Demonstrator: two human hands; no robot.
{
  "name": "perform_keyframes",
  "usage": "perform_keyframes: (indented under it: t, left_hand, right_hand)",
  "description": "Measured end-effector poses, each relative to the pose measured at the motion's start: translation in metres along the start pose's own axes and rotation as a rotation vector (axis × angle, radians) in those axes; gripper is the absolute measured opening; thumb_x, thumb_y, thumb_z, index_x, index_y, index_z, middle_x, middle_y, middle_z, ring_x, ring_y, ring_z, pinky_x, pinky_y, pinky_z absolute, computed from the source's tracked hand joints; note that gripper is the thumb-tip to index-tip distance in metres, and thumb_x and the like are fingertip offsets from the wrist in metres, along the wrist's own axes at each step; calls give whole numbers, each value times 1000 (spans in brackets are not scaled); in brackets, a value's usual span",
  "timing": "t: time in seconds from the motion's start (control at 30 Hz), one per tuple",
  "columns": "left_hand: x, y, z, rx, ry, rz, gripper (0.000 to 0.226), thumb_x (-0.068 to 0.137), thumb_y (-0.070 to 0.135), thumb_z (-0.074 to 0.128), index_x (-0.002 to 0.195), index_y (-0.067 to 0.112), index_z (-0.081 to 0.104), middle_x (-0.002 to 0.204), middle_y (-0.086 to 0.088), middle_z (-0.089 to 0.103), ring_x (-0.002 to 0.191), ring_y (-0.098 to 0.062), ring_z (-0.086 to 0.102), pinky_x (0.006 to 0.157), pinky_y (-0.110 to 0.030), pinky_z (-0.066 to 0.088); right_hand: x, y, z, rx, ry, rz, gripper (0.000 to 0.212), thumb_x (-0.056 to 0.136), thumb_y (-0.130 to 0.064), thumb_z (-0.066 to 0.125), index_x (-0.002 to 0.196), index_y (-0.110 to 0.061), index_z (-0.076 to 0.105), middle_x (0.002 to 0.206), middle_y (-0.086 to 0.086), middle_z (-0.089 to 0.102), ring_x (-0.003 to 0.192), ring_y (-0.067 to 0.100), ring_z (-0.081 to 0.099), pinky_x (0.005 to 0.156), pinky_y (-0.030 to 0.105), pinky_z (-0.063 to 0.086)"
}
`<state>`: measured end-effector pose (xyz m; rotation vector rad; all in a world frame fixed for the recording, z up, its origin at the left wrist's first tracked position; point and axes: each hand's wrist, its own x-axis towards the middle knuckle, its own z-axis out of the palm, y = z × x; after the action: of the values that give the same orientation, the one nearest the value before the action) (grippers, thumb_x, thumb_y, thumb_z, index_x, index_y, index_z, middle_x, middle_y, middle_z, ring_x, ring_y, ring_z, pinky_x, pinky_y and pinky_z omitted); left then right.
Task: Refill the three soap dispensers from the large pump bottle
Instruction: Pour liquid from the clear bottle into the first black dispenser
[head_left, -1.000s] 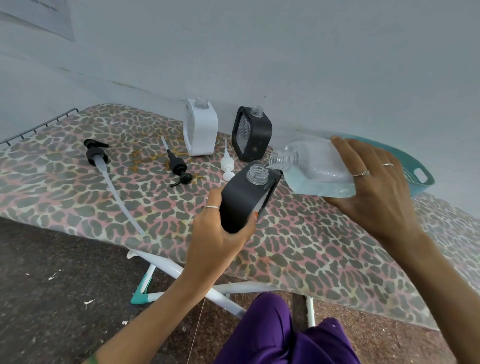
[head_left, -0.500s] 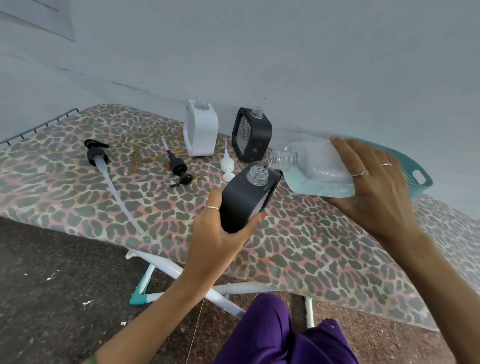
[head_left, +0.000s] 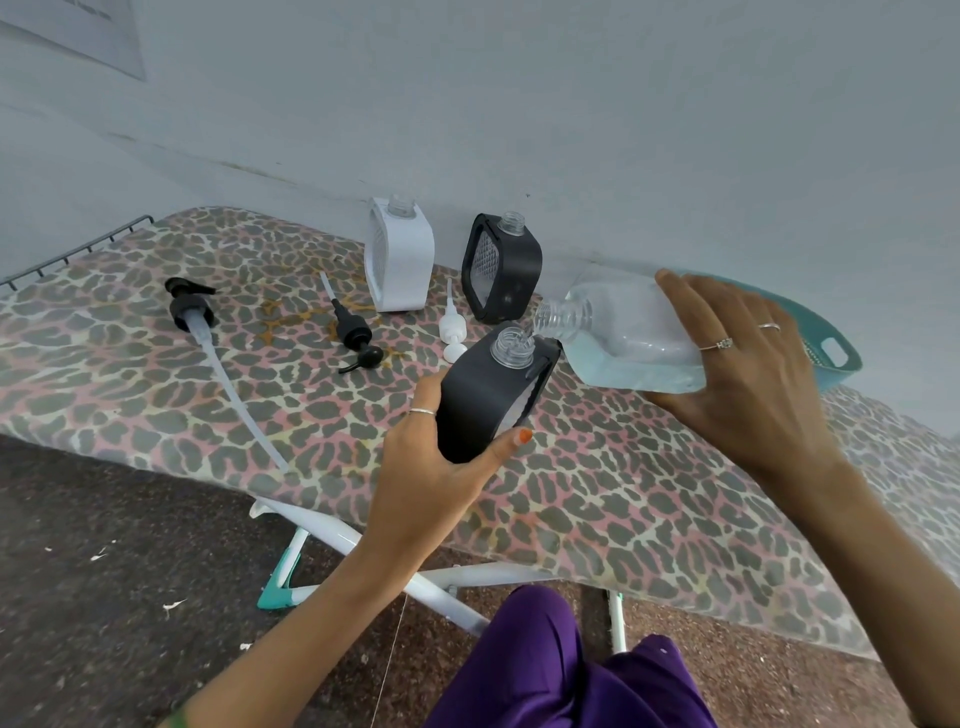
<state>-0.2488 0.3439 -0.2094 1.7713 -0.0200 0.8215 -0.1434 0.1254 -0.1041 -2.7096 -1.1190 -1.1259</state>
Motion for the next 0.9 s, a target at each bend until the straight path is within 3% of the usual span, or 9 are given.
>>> perform_keyframes:
  t: [0.1,0.27,0.43,0.6,0.9]
  left_hand:
    - [0,0,-1,-12,-15,-31,50,71,67,68,106,37,48,84,20,63,71,-1,61,58,-8,44]
    - [2,3,-3,-32,-46,-48,52,69,69,68,110,45,46,88,14,64,70,-8,61,57,-12,47]
    - [3,5,-6,-79,-93,-107,51,70,66,70,111,47,47,102,22,64,99,-3,63,80,-20,52]
    - [5,6,-7,-149,-132,-161,55,70,58,74,116,41,49,106,18,66,102,-7,64,85,-32,56]
    - [6,7,-9,-180,-156,-170,51,74,51,74,117,41,49,108,19,66,103,-5,64,84,-23,54]
  right_hand:
    - [0,-1,1,6,-2,-4,78,75,-45,72,135,-2,50,126,26,58,110,47,57,92,61,44]
    - [2,0,-1,6,-5,-2,79,74,-44,74,136,-2,50,125,27,58,110,47,57,92,61,44]
    - [2,0,-2,13,-13,-2,78,75,-45,68,136,-2,48,126,27,58,111,48,57,92,62,44]
    - [3,-1,-4,20,-29,8,77,80,-53,57,136,-1,49,127,27,57,112,48,56,93,62,43]
    - [3,1,-5,20,-43,11,79,81,-58,50,136,-1,49,127,27,57,113,48,56,93,63,43]
